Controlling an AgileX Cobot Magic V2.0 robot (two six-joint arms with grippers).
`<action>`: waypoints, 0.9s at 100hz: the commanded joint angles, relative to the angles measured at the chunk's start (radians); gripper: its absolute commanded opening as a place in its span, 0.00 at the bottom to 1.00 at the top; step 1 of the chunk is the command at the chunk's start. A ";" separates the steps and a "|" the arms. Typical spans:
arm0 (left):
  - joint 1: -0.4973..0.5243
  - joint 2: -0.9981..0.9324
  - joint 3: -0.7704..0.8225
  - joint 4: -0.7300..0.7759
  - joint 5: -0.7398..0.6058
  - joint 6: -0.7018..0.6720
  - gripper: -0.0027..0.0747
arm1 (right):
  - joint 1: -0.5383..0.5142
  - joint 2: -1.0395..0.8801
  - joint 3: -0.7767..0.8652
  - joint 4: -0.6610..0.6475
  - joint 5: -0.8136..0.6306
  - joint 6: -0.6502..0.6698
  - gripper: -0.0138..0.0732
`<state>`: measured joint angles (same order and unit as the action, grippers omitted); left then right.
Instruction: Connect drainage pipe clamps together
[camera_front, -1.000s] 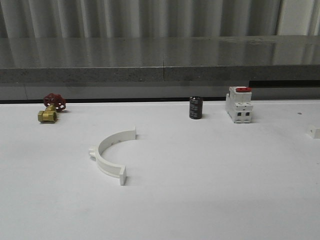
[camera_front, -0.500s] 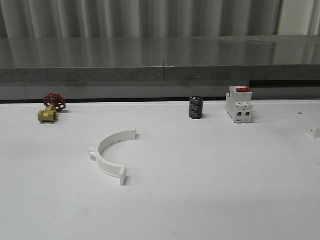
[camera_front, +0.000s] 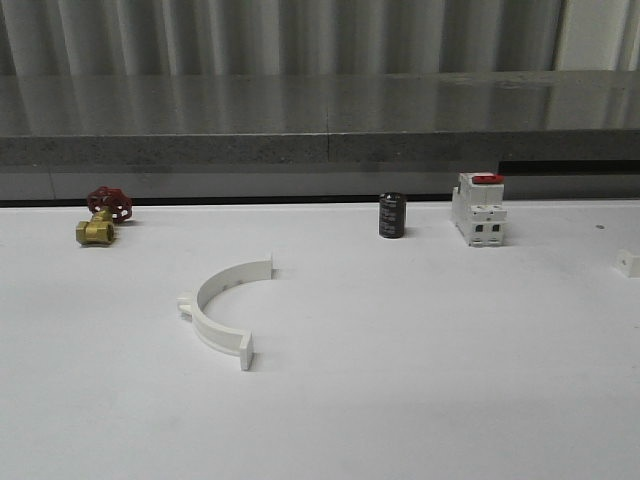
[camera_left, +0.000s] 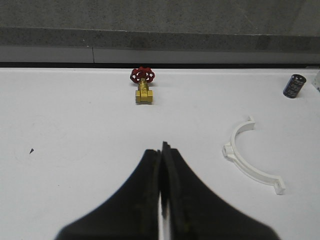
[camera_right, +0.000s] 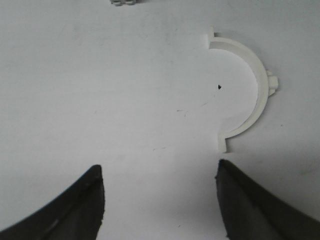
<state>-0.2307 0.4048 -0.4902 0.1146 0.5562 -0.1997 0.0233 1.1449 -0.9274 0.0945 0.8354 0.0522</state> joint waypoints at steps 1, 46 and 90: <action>0.001 0.006 -0.026 -0.001 -0.079 -0.001 0.01 | -0.047 0.091 -0.094 -0.013 -0.045 -0.045 0.72; 0.001 0.006 -0.026 -0.001 -0.079 -0.001 0.01 | -0.305 0.510 -0.281 0.222 -0.043 -0.417 0.72; 0.001 0.006 -0.026 -0.001 -0.079 -0.001 0.01 | -0.347 0.645 -0.280 0.192 -0.145 -0.448 0.72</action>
<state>-0.2307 0.4048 -0.4902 0.1146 0.5562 -0.1981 -0.3165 1.8112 -1.1809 0.2880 0.7280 -0.3834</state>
